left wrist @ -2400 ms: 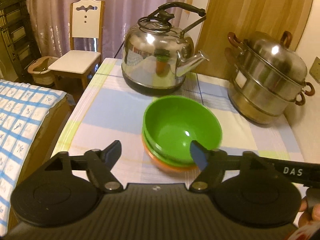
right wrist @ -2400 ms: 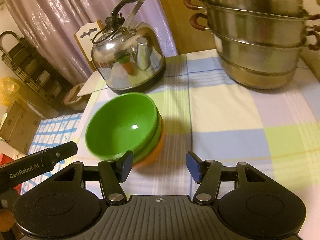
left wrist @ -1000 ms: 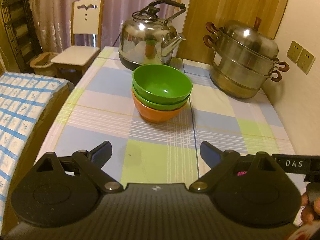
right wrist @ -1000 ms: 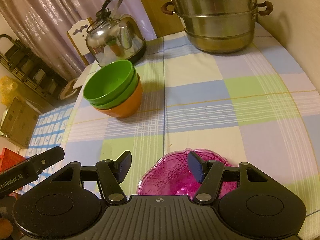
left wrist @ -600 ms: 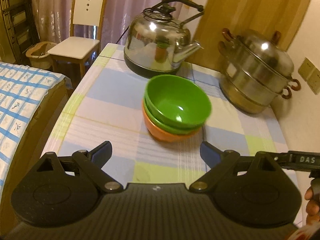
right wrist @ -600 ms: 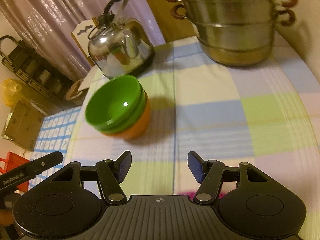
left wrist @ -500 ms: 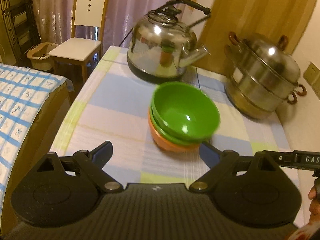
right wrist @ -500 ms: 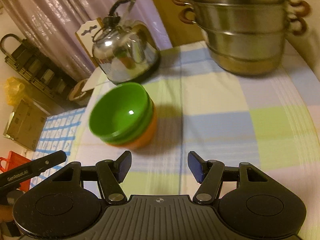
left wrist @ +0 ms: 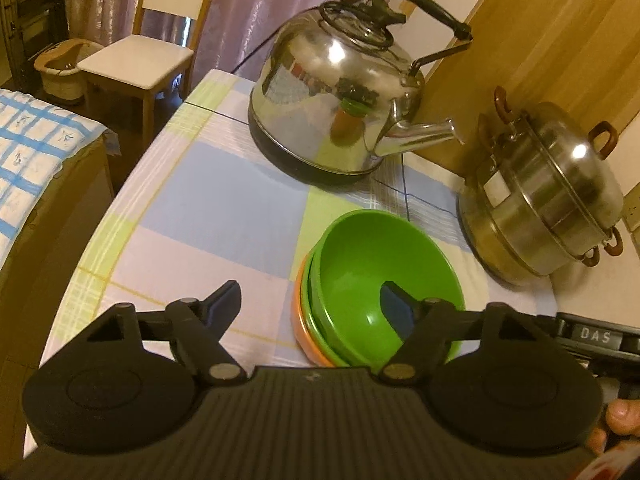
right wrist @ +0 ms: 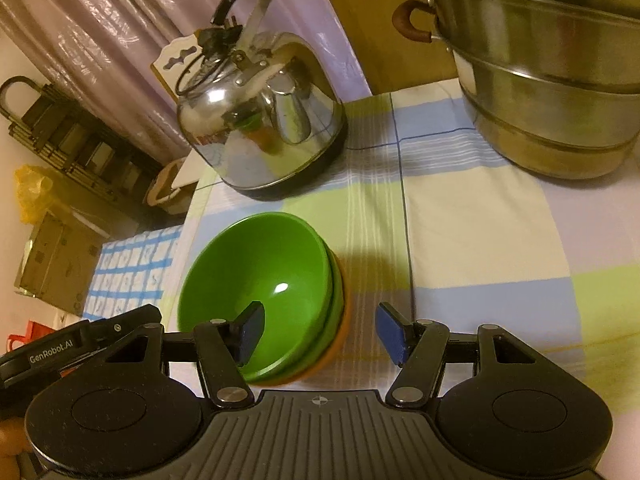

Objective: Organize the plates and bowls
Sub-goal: 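Close the left tool on the bowl stack rim while the right tool grips it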

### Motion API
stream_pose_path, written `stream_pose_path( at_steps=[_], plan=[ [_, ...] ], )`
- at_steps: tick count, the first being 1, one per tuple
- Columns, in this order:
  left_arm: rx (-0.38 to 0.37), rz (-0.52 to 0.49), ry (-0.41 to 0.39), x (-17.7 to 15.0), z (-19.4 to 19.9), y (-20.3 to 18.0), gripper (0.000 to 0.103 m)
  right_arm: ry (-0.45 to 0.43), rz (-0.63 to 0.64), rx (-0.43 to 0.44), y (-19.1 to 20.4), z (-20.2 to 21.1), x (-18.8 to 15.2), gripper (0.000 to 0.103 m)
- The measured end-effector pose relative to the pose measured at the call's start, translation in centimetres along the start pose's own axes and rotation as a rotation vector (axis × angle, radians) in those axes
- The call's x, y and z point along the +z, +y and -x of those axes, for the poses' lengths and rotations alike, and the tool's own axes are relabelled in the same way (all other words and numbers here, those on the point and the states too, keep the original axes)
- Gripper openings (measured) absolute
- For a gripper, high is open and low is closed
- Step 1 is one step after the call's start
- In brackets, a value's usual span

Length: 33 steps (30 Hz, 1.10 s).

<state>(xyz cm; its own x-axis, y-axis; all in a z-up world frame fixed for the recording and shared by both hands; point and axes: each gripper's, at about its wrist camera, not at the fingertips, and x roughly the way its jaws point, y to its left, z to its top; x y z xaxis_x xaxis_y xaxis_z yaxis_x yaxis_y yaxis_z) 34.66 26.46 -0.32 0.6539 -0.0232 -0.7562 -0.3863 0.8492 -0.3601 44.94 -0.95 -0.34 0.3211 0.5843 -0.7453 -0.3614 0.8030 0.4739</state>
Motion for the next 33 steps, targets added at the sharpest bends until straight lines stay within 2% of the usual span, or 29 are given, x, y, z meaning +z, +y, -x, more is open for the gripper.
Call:
stream_pose_path(
  at_steps=[7, 12, 16, 23, 33],
  plan=[
    [-0.018, 0.0, 0.055, 0.7, -3.2, 0.2, 0.055, 0.028, -0.002, -0.011, -0.3, -2.8, 0.7, 0.062],
    [-0.015, -0.01, 0.106, 0.6, -5.3, 0.4, 0.049, 0.046, -0.011, -0.015, -0.6, -4.2, 0.8, 0.061],
    [-0.016, -0.001, 0.126, 0.6, -6.4, 0.5, 0.046, 0.061, -0.01, -0.014, -0.8, -5.1, 0.8, 0.051],
    [0.007, -0.026, 0.155, 0.8, -7.4, 0.1, 0.041, 0.09, -0.008, -0.012, -0.7, -6.6, 0.8, 0.041],
    [0.015, -0.038, 0.182, 0.4, -8.3, -0.4, 0.029, 0.111, -0.037, -0.032, -0.9, -7.6, 0.6, 0.035]
  ],
)
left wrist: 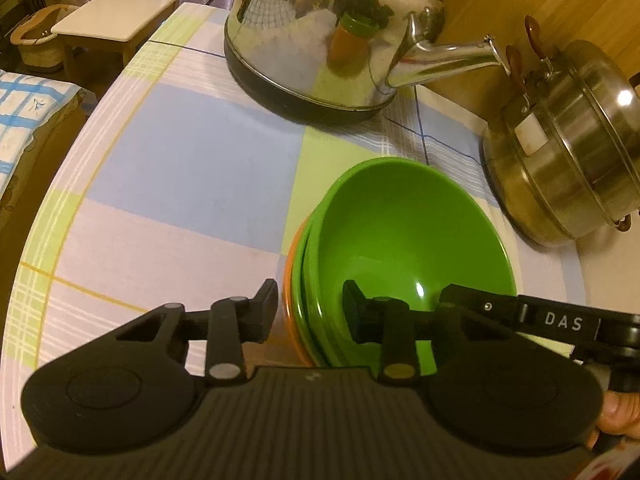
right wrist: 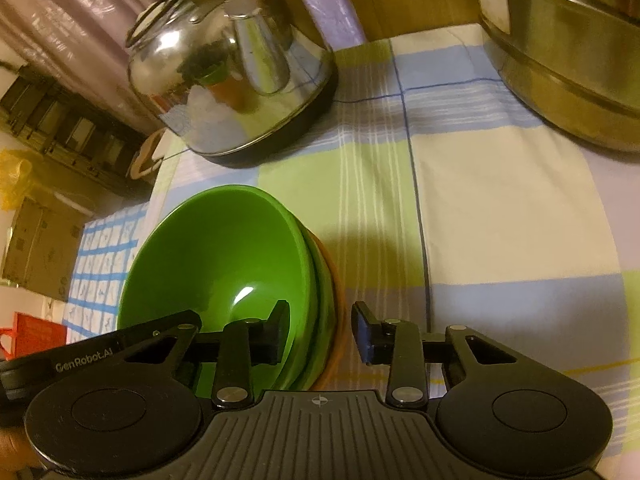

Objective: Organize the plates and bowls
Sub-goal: 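Close the left tool on the bowl stack rim while the right tool grips it, then lift the bowl stack with both tools and carry it toward the pink dishes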

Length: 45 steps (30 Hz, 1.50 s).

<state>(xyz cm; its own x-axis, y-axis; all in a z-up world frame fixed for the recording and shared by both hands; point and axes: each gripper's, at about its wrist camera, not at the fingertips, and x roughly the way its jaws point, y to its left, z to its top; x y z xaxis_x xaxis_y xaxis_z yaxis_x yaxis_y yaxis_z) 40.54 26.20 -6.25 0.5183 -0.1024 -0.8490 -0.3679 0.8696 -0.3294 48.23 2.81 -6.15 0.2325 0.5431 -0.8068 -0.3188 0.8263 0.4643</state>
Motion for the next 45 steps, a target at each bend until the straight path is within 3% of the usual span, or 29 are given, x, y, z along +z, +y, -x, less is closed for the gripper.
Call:
stream_pose_path(
  at_steps=[17, 45],
  plan=[
    [0.034, -0.027, 0.028, 0.2, -0.4, -0.1, 0.021, 0.028, -0.009, -0.033, 0.3, -1.2, -0.3, 0.026],
    [0.062, -0.074, 0.047, -1.8, 0.8, -1.7, 0.02, 0.035, -0.012, -0.058, 0.0, 0.0, -1.8, 0.023]
  ],
)
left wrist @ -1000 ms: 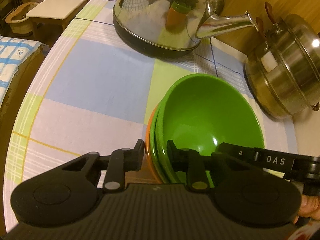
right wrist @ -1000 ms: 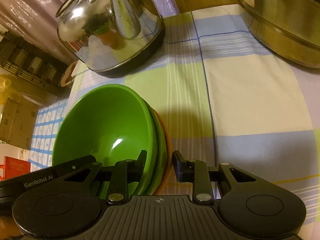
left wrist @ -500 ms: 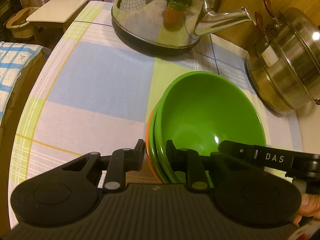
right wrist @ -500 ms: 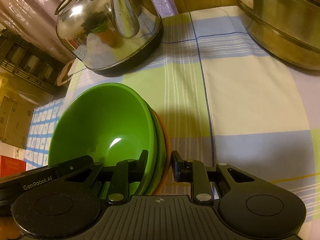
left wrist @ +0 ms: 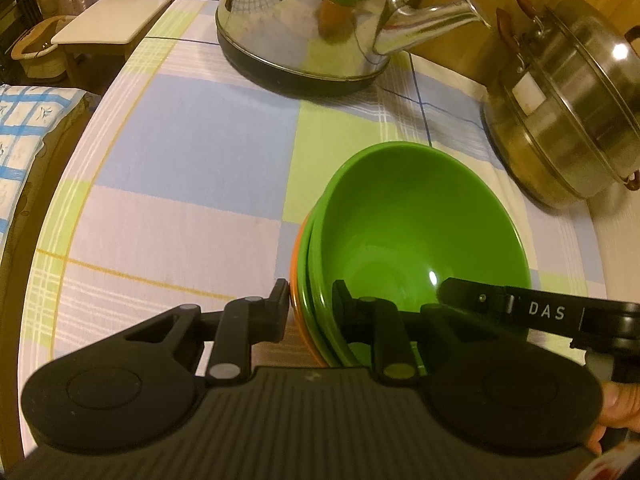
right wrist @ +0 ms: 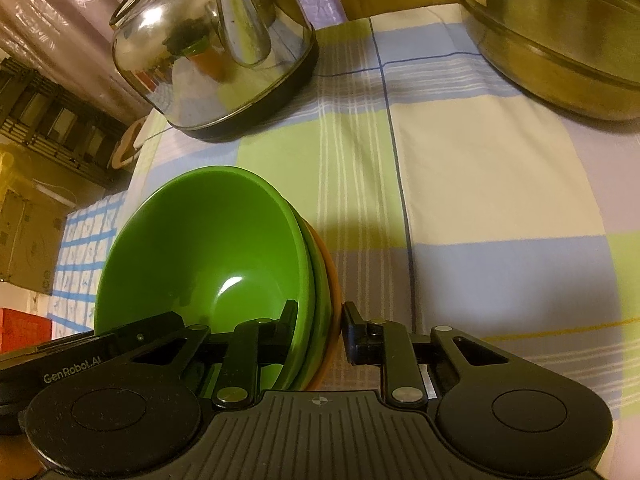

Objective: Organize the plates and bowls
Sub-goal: 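Lift the bowl stack with both tools and carry it toward the pink dishes, then lower the bowl stack with both tools onto the pink glass dishes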

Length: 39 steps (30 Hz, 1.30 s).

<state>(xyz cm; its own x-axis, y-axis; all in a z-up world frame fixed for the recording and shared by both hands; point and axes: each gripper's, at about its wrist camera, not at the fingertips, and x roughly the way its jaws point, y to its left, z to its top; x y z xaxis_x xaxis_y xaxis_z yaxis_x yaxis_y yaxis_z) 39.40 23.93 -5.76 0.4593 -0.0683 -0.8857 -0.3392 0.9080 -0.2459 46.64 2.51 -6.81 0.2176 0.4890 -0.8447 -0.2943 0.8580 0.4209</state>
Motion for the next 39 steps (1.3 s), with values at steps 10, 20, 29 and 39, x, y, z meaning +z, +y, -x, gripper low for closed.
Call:
stream_pose_path(
  at_steps=[10, 20, 29, 39],
  plan=[
    [-0.01, -0.008, -0.018, -1.5, 2.8, -1.7, 0.02, -0.023, -0.002, -0.003, -0.1, 3.1, -1.5, 0.023],
    [-0.053, -0.034, -0.042, -3.7, 7.5, -5.4, 0.02, -0.074, -0.016, -0.033, -0.5, 9.8, -4.1, 0.023],
    [-0.08, -0.082, -0.043, -7.6, 11.4, -9.5, 0.019, -0.106, -0.053, -0.056, -2.3, 15.9, -8.3, 0.023],
    [-0.115, -0.142, -0.046, -13.0, 14.8, -13.8, 0.02, -0.137, -0.065, -0.089, -4.6, 22.1, -13.9, 0.023]
  ],
)
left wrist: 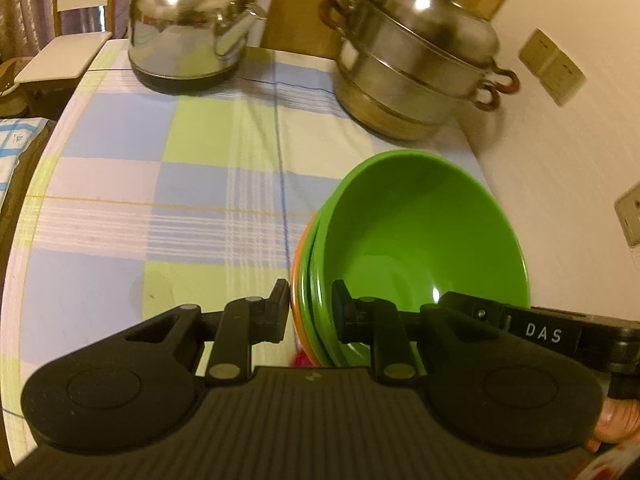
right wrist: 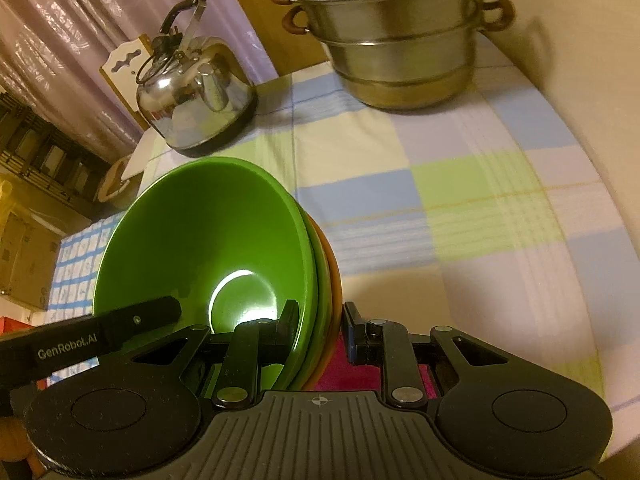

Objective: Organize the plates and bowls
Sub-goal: 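Lower the bowl stack with both tools onto the pink glass dishes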

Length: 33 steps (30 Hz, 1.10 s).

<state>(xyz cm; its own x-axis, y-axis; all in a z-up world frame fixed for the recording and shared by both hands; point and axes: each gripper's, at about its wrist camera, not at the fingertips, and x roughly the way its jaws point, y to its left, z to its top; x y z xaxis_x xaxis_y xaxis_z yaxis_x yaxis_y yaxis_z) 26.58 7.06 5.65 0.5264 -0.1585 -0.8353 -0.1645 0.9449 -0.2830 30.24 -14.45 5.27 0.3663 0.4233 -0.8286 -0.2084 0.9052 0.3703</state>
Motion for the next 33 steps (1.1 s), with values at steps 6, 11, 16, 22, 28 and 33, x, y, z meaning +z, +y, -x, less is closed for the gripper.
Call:
stream_pose_path(
  at_steps=[6, 11, 16, 22, 28, 33],
  plan=[
    [-0.015, -0.015, 0.026, -3.1, 0.1, -1.9, 0.02, 0.002, -0.032, -0.013, -2.3, 1.7, -2.8, 0.023],
    [-0.015, -0.023, 0.053, -5.2, -0.7, -2.6, 0.02, 0.015, -0.045, -0.02, -3.7, 1.7, -4.5, 0.023],
    [0.003, -0.029, 0.067, -6.7, -1.6, -2.9, 0.02, 0.034, -0.059, -0.012, -4.9, 0.7, -5.6, 0.023],
    [0.014, -0.033, 0.09, -7.9, -3.2, -2.9, 0.019, 0.051, -0.078, -0.013, -6.1, -0.7, -6.3, 0.023],
    [0.022, -0.035, 0.108, -8.6, -4.6, -2.8, 0.019, 0.068, -0.085, -0.019, -7.0, -1.9, -6.8, 0.023],
    [0.025, -0.032, 0.12, -8.9, -5.5, -2.5, 0.02, 0.082, -0.091, -0.022, -7.4, -2.9, -7.3, 0.023]
  ],
)
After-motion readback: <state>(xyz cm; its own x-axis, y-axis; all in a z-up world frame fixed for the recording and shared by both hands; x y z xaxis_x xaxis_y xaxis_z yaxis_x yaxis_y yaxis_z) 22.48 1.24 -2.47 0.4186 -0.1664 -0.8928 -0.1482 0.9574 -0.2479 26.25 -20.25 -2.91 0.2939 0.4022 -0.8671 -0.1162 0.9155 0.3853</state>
